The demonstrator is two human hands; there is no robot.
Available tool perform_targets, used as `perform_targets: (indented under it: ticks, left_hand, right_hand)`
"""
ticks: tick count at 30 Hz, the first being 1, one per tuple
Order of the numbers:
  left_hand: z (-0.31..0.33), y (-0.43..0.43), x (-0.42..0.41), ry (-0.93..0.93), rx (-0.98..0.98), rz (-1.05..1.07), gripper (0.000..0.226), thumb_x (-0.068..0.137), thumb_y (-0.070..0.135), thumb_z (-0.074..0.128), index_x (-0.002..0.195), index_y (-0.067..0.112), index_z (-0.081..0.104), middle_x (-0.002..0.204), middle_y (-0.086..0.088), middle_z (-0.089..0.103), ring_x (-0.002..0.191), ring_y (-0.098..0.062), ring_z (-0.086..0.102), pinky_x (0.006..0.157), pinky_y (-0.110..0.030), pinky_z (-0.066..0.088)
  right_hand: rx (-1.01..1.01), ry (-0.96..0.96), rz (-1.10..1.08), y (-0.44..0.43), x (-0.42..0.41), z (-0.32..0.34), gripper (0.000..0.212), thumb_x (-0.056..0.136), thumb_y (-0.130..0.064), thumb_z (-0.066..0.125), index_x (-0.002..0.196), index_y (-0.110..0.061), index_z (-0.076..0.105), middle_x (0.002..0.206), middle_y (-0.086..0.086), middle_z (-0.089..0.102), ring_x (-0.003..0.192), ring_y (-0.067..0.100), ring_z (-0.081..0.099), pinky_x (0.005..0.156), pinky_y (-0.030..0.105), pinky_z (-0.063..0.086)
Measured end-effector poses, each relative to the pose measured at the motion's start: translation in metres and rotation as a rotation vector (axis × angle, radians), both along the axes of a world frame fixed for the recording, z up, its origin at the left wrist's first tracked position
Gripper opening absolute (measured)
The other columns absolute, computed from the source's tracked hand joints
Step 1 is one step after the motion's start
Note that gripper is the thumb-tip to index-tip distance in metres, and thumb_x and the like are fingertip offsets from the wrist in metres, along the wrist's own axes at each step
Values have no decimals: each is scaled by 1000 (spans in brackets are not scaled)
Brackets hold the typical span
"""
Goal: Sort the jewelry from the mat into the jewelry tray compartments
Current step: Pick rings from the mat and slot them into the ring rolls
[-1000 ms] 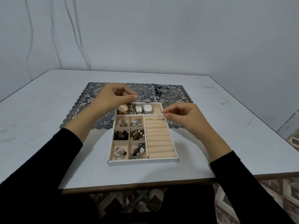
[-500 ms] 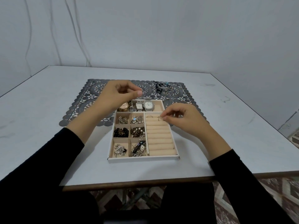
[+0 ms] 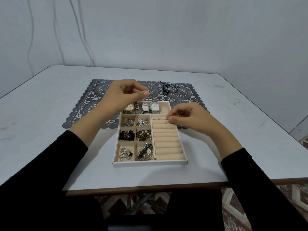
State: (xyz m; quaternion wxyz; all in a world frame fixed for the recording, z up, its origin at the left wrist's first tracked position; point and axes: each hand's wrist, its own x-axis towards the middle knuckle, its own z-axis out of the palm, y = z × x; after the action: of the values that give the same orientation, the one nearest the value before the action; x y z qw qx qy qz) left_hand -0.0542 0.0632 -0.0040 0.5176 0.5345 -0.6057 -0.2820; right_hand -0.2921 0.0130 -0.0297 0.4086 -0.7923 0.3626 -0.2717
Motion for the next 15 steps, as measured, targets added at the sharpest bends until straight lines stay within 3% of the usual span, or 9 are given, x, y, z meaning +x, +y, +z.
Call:
perform_targets:
  ticks: [10, 15]
  left_hand:
    - [0, -2, 1, 12, -32, 3, 16, 81, 18, 77, 95, 12, 74, 96, -24, 70, 77, -12, 63, 75, -20, 53]
    - [-1, -3, 1, 9, -38, -3, 14, 80, 19, 77, 93, 15, 74, 97, -25, 70, 79, -15, 62, 75, -21, 53]
  right_hand:
    - [43, 31, 21, -4, 0, 2, 6, 83, -9, 72, 88, -7, 73, 70, 4, 63, 58, 7, 56, 51, 16, 44]
    - [37, 43, 21, -3, 3, 6, 6, 82, -7, 73, 88, -5, 72, 67, 3, 63, 50, 3, 54, 46, 12, 40]
